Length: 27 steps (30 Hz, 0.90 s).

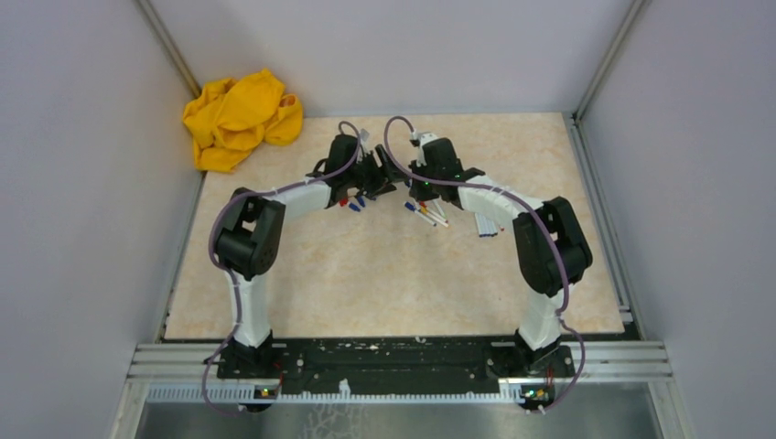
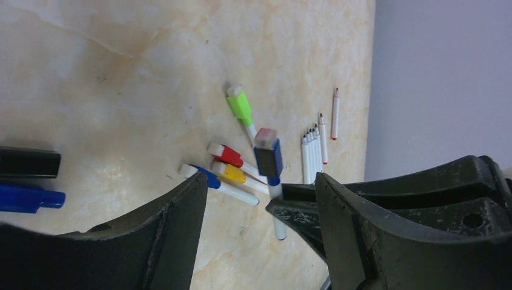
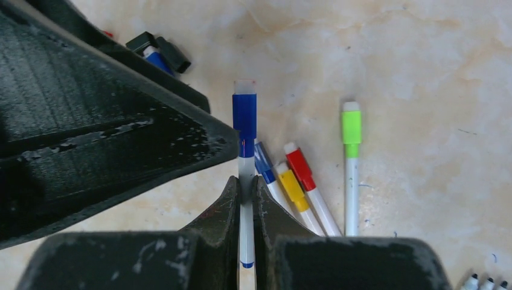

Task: Open the pen caps

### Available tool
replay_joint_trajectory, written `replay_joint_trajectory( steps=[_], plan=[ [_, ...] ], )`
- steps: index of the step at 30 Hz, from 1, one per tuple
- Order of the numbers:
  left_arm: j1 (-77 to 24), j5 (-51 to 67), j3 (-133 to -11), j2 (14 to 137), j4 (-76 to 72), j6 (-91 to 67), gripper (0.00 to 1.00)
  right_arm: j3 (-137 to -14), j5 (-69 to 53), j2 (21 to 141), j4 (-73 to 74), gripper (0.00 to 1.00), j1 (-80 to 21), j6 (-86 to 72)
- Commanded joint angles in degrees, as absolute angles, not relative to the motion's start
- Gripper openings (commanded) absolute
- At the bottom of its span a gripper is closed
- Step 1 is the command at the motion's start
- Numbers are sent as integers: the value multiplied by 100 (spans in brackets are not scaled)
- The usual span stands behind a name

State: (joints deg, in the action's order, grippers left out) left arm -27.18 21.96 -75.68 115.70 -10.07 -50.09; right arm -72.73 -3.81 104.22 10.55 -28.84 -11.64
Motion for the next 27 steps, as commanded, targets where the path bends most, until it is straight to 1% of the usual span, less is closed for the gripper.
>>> replay_joint_trajectory(
  steps=[1, 9, 17, 19, 22, 24, 27],
  plan=[
    [-2771, 2415, -7786, 11703, -1383, -5263, 71, -7295, -726, 10180, 678, 0, -2970, -1358],
    [-2786, 2461, -7728, 11766, -1519, -5378, 57, -7359, -992, 10218, 562, 0, -3015, -1504],
    [-2784, 2404, -7710, 11803, -1559, -5397, 40, -7314, -1075, 10140, 501, 0, -3040, -1557],
    [-2786, 2386, -7685, 11786, -1556, -5389, 33, -7284, -1052, 10100, 501, 0, -3036, -1556],
    [-2786, 2309, -7672, 11747, -1499, -5343, 16, -7241, -1021, 10034, 510, 0, -3040, -1557],
    [-2785, 2275, -7657, 11711, -1467, -5291, 0, -7198, -1020, 9970, 497, 0, -3041, -1557],
    [-2780, 2186, -7615, 11627, -1450, -5278, 0, -7136, -1020, 9893, 456, 0, -3060, -1526]
  ],
)
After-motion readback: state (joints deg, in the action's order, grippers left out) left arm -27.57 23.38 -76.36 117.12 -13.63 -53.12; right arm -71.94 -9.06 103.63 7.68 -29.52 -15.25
